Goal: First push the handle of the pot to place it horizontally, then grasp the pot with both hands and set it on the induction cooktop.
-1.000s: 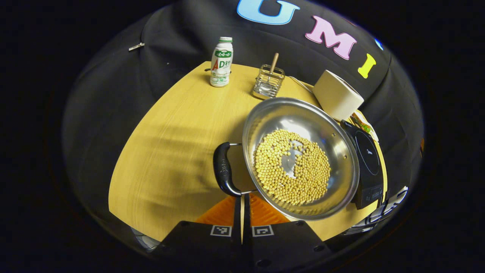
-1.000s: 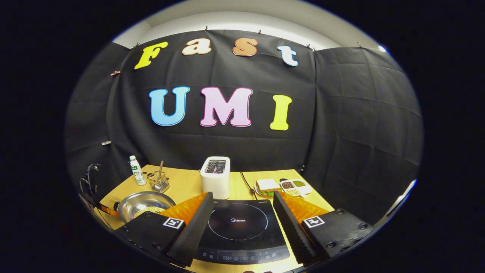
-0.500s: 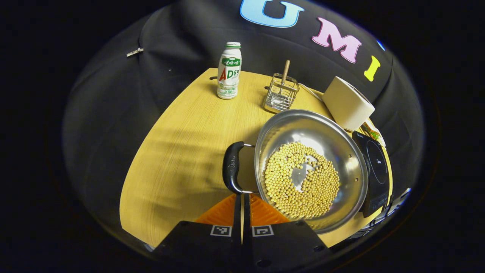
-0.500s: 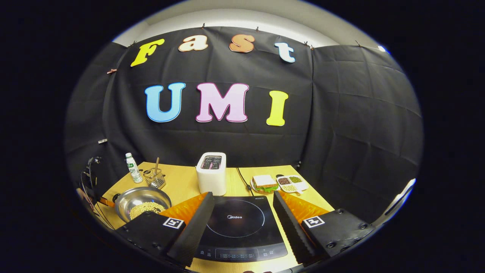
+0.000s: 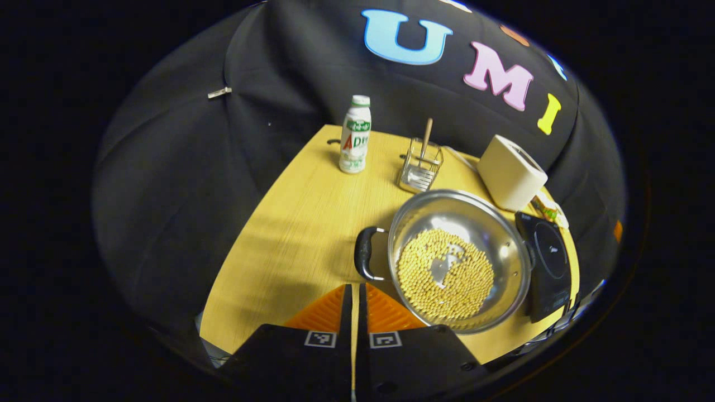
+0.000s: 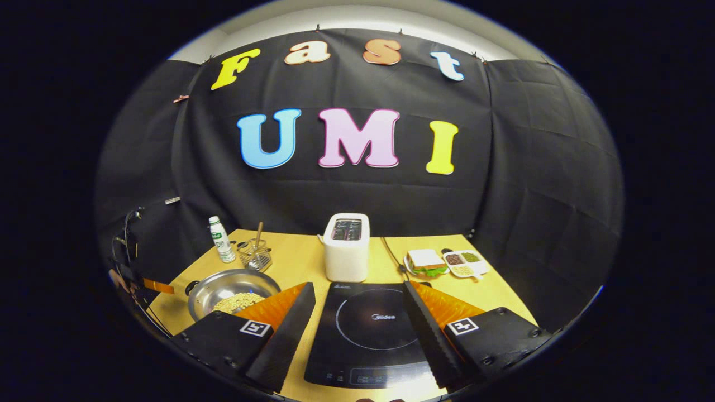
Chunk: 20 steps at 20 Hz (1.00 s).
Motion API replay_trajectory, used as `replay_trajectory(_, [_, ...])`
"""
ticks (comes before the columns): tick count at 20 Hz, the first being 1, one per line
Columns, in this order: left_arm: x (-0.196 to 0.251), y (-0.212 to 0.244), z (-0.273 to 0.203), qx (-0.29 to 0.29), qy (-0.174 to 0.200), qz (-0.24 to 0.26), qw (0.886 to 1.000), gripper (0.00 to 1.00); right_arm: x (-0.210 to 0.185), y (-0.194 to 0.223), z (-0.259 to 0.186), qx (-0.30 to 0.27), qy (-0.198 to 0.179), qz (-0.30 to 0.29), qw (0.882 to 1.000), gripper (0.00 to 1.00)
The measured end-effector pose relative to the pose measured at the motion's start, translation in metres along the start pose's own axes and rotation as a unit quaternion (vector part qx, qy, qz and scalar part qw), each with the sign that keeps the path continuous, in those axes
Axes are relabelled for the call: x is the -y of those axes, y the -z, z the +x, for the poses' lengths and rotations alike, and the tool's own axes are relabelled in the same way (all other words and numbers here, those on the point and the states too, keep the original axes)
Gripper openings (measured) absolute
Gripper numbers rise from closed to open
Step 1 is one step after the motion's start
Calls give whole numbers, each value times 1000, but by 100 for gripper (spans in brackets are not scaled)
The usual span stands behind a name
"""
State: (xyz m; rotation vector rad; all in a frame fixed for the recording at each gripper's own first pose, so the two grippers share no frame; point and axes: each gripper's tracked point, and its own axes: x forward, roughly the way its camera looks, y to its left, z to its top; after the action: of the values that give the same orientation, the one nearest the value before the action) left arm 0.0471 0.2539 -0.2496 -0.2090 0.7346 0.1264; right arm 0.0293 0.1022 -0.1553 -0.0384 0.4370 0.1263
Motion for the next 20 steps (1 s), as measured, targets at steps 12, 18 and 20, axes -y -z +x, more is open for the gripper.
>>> replay_trajectory(12, [10, -51, 21, 91, 22, 9, 996, 95, -127, 89, 72, -156, -133, -30, 978, 99])
replay_trajectory(18, [4, -44, 65, 68, 32, 8, 997, 95, -134, 140, 114, -219, -120, -43, 967, 99])
replay_trajectory(20, [2, -34, 79, 50, 36, 7, 998, 95, -133, 157, 125, -241, -112, -34, 963, 99])
